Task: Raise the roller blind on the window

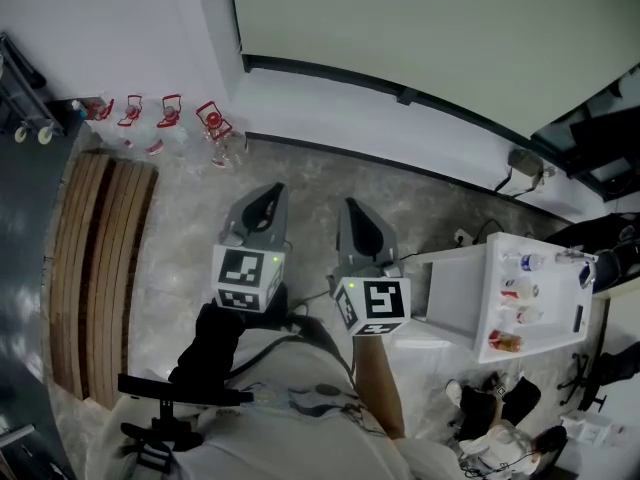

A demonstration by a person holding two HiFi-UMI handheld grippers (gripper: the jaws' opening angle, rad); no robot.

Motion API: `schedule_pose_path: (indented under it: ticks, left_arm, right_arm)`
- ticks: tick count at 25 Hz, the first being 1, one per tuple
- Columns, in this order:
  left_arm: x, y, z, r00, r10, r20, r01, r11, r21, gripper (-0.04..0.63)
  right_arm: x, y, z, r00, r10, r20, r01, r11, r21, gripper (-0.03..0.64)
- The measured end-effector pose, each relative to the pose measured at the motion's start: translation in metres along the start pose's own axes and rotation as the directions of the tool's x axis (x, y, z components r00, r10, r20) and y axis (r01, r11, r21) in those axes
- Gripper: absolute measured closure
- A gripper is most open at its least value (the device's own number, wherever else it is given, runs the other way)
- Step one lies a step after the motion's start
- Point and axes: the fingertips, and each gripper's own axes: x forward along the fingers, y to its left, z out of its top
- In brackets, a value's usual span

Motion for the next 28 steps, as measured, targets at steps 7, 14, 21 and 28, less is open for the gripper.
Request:
schedule_pose_path:
  ticks: [7, 14, 21, 28]
  left_arm:
    - [0.059, 0.041, 0.020, 0.998, -0.046, 0.031, 0.047, 0.999, -0.024, 0.597]
    - [0.090, 0.055, 0.034, 0.995, -0.092, 0.025, 0.093, 0.995, -0.021, 0.597]
    - [0.107, 0.083, 0.023, 0.996, -0.087, -0.018, 0.086, 0.995, -0.049, 0.597]
    - [0.130, 0.105, 0.017, 0.997, -0.064, -0.033, 0.062, 0.996, -0.057, 0.597]
  right_arm:
    - [0.062, -0.002, 0.016, 1.000, -0.014, 0.004, 0.014, 1.000, 0.001, 0.615]
    - [0.096, -0.023, 0.031, 0.998, -0.064, 0.009, 0.064, 0.998, 0.006, 0.615]
    - [0.128, -0.030, 0.020, 0.996, -0.085, -0.039, 0.087, 0.996, 0.030, 0.615]
    - [0.170, -0.033, 0.019, 0.997, -0.056, -0.042, 0.058, 0.998, 0.028, 0.615]
